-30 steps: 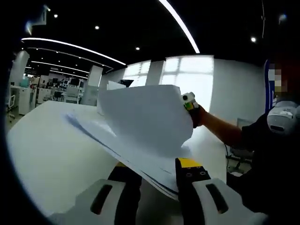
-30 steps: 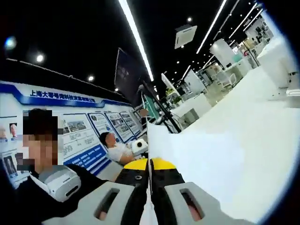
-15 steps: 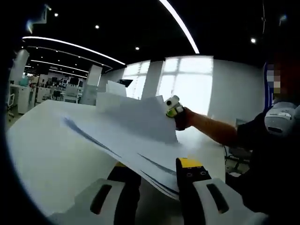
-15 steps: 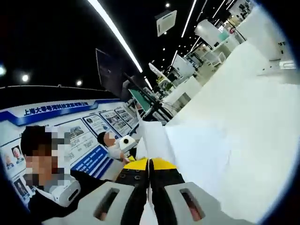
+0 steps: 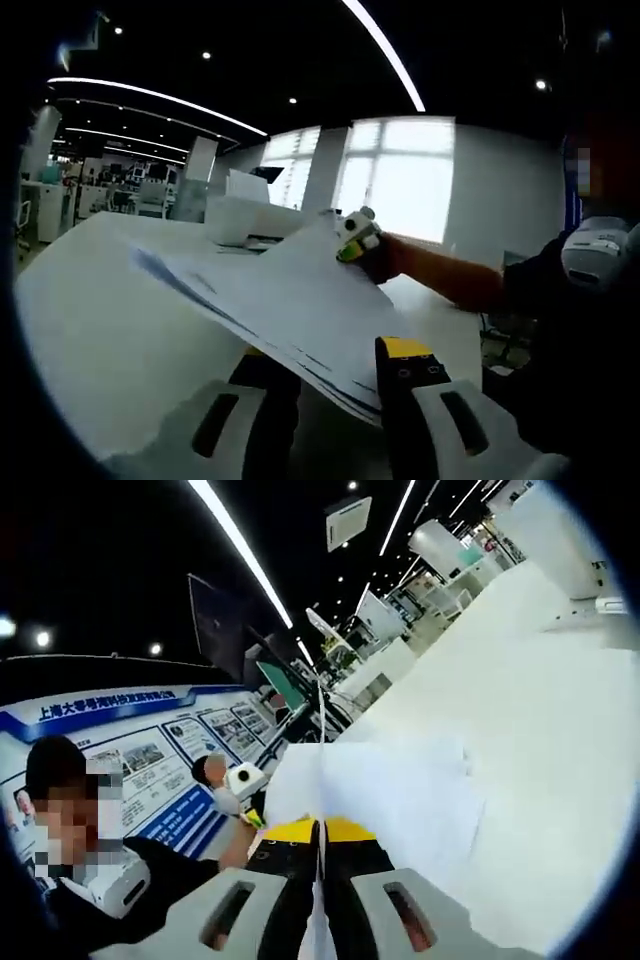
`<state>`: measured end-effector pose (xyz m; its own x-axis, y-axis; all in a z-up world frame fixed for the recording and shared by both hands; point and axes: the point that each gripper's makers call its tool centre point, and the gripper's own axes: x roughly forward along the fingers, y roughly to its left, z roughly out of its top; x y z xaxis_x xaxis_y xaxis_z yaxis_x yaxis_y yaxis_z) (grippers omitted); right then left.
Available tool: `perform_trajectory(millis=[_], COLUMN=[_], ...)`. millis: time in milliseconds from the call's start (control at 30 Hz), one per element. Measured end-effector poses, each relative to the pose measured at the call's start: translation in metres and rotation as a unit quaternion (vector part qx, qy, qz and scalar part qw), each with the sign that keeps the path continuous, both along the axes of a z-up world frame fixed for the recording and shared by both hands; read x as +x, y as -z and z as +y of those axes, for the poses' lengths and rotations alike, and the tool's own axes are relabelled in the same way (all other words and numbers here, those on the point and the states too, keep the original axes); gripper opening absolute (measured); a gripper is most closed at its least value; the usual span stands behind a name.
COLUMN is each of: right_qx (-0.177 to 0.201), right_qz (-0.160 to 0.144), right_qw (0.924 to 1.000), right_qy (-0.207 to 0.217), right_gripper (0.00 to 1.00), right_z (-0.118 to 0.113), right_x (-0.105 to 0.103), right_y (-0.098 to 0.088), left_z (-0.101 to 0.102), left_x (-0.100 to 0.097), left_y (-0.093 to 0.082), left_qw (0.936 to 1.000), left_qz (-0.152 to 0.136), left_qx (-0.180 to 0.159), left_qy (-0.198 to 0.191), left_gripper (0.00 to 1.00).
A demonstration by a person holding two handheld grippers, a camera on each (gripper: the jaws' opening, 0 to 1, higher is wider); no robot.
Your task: Organize the stack of printing papers by aligning and flattening the scattered papers on the table
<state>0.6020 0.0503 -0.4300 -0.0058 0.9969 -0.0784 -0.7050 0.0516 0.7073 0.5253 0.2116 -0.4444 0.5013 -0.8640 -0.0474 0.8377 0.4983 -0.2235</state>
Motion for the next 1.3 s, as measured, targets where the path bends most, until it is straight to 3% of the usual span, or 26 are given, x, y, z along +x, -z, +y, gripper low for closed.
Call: perform_trajectory(millis=[200,333,467,533,633,767,933,1000,1067,1167,1300], right_qx=[-0.012,-0.027,-0.031,-0.033,-0.047,-0.032,-0.016,-0.015,-0.008,-0.004,0.009], right_qz=[0.001,-0.014,-0.086,-0.124,-0.198,-0.218,-0.253,-0.271,-0.289,-0.296,-0.288], right_qw=[0.9999,0.9995,0.9958,0.9918,0.9788,0.9748,0.9642,0.9573,0.9509,0.9498,0.9551], right_qy=[-0.003,0.001,0.006,0.005,0.022,0.031,0.076,0.100,0.110,0.103,0.068], right_gripper=[0.00,0.00,0.01,0.08,0.19,0.23,0.26,0.33,0.48,0.72,0.82], right_z=[0.007,0.003,-0.002,-0.003,-0.012,-0.027,-0.050,-0.056,-0.058,-0.052,-0.039], right_x=[0.000,0.006,0.012,0.009,0.013,0.009,0.024,0.034,0.036,0.034,0.021], right_y=[0.011,0.022,0.019,0.018,0.016,0.000,-0.016,-0.019,-0.024,-0.022,-0.016], left_z=[0.000,0.003,-0.001,-0.002,-0.003,-0.004,-0.006,-0.009,-0.009,-0.008,-0.002], left_x=[0.001,0.005,0.000,-0.002,-0.005,-0.009,-0.018,-0.024,-0.026,-0.033,-0.036], left_y=[0.001,0.010,0.005,0.004,0.003,0.000,-0.007,-0.009,-0.013,-0.024,-0.031], left_qw=[1.0000,0.9989,0.9992,0.9982,0.9972,0.9952,0.9881,0.9839,0.9817,0.9768,0.9753], left_qz=[0.001,-0.009,-0.016,-0.038,-0.050,-0.075,-0.133,-0.157,-0.171,-0.204,-0.216], left_qx=[0.003,0.043,0.034,0.046,0.054,0.061,0.077,0.085,0.083,0.065,0.045], left_qy=[-0.003,-0.016,-0.011,-0.011,-0.016,-0.013,-0.005,-0.001,-0.005,0.002,0.001], left_gripper=[0.33,0.17,0.07,0.06,0.06,0.06,0.06,0.06,0.06,0.06,0.06])
